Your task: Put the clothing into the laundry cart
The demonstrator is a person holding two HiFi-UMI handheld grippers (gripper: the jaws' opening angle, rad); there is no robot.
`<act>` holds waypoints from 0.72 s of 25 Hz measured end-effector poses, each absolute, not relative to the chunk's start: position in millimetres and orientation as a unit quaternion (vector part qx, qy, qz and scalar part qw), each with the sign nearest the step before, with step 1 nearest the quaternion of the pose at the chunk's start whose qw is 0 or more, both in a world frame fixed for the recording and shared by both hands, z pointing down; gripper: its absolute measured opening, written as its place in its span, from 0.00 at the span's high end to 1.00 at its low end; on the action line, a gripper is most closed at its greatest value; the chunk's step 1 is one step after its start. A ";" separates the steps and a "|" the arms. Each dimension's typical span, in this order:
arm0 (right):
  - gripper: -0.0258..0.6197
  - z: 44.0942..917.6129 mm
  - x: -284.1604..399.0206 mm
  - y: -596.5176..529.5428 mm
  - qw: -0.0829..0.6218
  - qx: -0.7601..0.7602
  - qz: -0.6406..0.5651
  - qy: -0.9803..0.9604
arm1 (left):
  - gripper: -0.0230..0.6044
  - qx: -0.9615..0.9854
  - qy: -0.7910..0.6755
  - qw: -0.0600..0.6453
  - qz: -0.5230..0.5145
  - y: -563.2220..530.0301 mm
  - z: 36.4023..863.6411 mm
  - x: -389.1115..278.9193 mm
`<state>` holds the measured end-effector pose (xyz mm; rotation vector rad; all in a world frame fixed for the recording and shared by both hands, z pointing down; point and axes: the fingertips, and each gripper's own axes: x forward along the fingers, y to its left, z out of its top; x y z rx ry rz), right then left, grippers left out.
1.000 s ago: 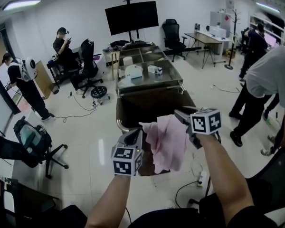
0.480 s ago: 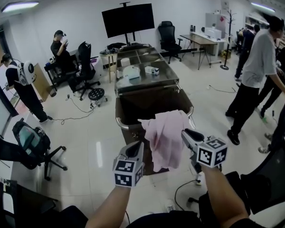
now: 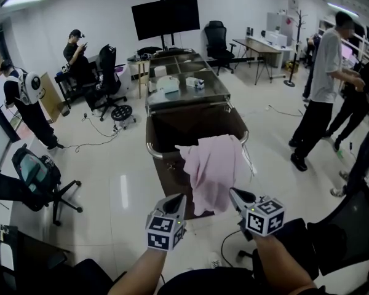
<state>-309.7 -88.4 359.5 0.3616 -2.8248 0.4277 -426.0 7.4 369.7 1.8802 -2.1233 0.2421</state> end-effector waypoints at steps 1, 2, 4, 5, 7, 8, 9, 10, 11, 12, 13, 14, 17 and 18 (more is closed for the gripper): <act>0.94 362.5 -309.7 -87.7 0.136 0.125 0.144 -0.972 | 0.96 0.653 -0.738 0.149 0.083 8.0 371.7 -425.4; 0.94 364.8 -309.8 -87.3 0.141 0.125 0.141 -0.972 | 0.96 0.653 -0.738 0.150 0.082 8.1 372.6 -425.0; 0.94 367.2 -310.4 -86.7 0.147 0.125 0.135 -0.972 | 0.96 0.652 -0.739 0.151 0.079 8.3 372.1 -425.2; 0.95 367.9 -310.7 -86.0 0.149 0.124 0.132 -0.972 | 0.96 0.651 -0.740 0.152 0.077 8.6 371.4 -425.3; 0.95 368.7 -310.9 -83.4 0.152 0.121 0.128 -0.973 | 0.96 0.650 -0.740 0.155 0.073 9.3 371.2 -424.9; 0.95 368.7 -310.7 -81.9 0.152 0.119 0.128 -0.973 | 0.96 0.650 -0.740 0.155 0.071 9.8 371.5 -424.6; 0.95 368.8 -310.3 -80.7 0.152 0.119 0.128 -0.973 | 0.96 0.650 -0.740 0.154 0.071 10.3 372.0 -424.7; 0.95 369.1 -310.0 -80.0 0.152 0.119 0.129 -0.973 | 0.96 0.650 -0.741 0.152 0.071 10.5 372.4 -425.1; 0.95 369.5 -309.8 -79.7 0.152 0.120 0.129 -0.973 | 0.96 0.650 -0.741 0.149 0.071 10.4 372.7 -425.7; 0.95 369.9 -309.6 -79.5 0.153 0.119 0.129 -0.972 | 0.96 0.651 -0.742 0.148 0.071 10.1 372.6 -426.1; 0.95 370.3 -309.3 -79.3 0.154 0.119 0.130 -0.972 | 0.96 0.651 -0.742 0.146 0.071 9.7 372.4 -426.3; 0.95 370.7 -308.8 -79.3 0.154 0.119 0.130 -0.972 | 0.96 0.651 -0.742 0.145 0.070 9.2 372.1 -426.5; 0.95 371.3 -308.4 -80.1 0.155 0.120 0.131 -0.972 | 0.96 0.651 -0.741 0.150 0.066 8.5 372.9 -426.1; 0.95 371.6 -308.6 -80.2 0.155 0.121 0.132 -0.972 | 0.96 0.652 -0.740 0.153 0.066 8.5 373.6 -425.6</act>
